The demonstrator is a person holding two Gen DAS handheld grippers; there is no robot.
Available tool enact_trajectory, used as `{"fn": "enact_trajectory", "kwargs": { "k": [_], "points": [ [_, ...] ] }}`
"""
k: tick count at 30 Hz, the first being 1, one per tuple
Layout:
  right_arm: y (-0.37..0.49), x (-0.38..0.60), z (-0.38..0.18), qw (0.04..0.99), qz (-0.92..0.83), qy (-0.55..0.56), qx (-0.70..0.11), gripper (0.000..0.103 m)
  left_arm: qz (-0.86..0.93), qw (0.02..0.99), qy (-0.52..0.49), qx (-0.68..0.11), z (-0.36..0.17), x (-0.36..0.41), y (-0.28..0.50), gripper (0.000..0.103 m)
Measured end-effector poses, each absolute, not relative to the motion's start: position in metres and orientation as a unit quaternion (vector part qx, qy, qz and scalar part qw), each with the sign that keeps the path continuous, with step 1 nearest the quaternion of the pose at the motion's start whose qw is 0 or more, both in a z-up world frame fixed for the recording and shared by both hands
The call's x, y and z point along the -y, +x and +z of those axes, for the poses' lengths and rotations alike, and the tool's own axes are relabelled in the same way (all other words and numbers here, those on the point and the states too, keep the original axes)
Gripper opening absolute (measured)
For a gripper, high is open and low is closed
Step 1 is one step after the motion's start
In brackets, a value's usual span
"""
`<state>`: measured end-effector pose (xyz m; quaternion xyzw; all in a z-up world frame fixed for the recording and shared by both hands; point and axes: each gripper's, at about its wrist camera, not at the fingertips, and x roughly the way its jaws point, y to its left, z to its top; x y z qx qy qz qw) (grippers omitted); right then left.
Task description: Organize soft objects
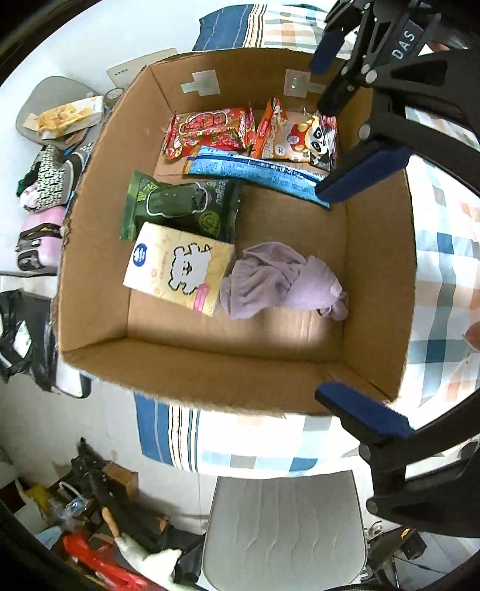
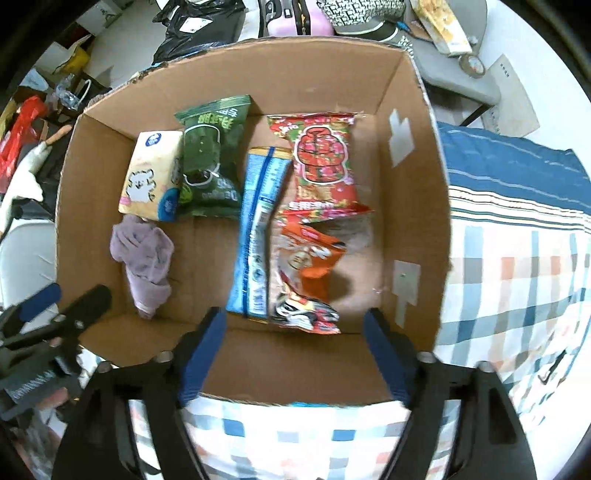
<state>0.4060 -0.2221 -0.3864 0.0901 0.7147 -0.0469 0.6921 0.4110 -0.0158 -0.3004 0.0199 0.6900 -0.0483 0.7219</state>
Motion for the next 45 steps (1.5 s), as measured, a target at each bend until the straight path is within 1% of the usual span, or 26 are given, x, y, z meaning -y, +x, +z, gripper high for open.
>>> {"fn": "enact_trajectory", "kwargs": {
  "k": [1, 3, 14, 21, 29, 38, 45],
  "points": [
    [0.403, 0.222, -0.385, 0.696, -0.052, 0.081, -0.712, 0.094, -0.046, 0.726, 0.020, -0.686, -0.299, 0.014, 0.410, 0.102],
    [0.399, 0.222, -0.380, 0.706, -0.062, 0.062, -0.703, 0.098, -0.043, 0.733, 0.019, -0.679, -0.297, 0.013, 0.408, 0.102],
    [0.386, 0.224, -0.365, 0.718, -0.068, 0.060, -0.690, 0.099, -0.035, 0.757, 0.018, -0.652, -0.277, 0.010, 0.393, 0.102],
    [0.366, 0.226, -0.336, 0.735, -0.065, 0.069, -0.671, 0.099, -0.031, 0.788, 0.019, -0.614, -0.236, 0.012, 0.370, 0.102],
    [0.306, 0.227, -0.272, 0.780, -0.047, 0.073, -0.620, 0.099, -0.020, 0.831, 0.018, -0.555, -0.177, 0.016, 0.315, 0.102],
    [0.219, 0.231, -0.183, 0.827, -0.045, 0.082, -0.554, 0.099, -0.036, 0.863, 0.032, -0.502, -0.107, 0.023, 0.238, 0.102],
    [0.163, 0.221, -0.128, 0.851, -0.048, 0.064, -0.519, 0.099, -0.043, 0.876, 0.037, -0.479, -0.060, 0.023, 0.189, 0.102]
  ]
}}
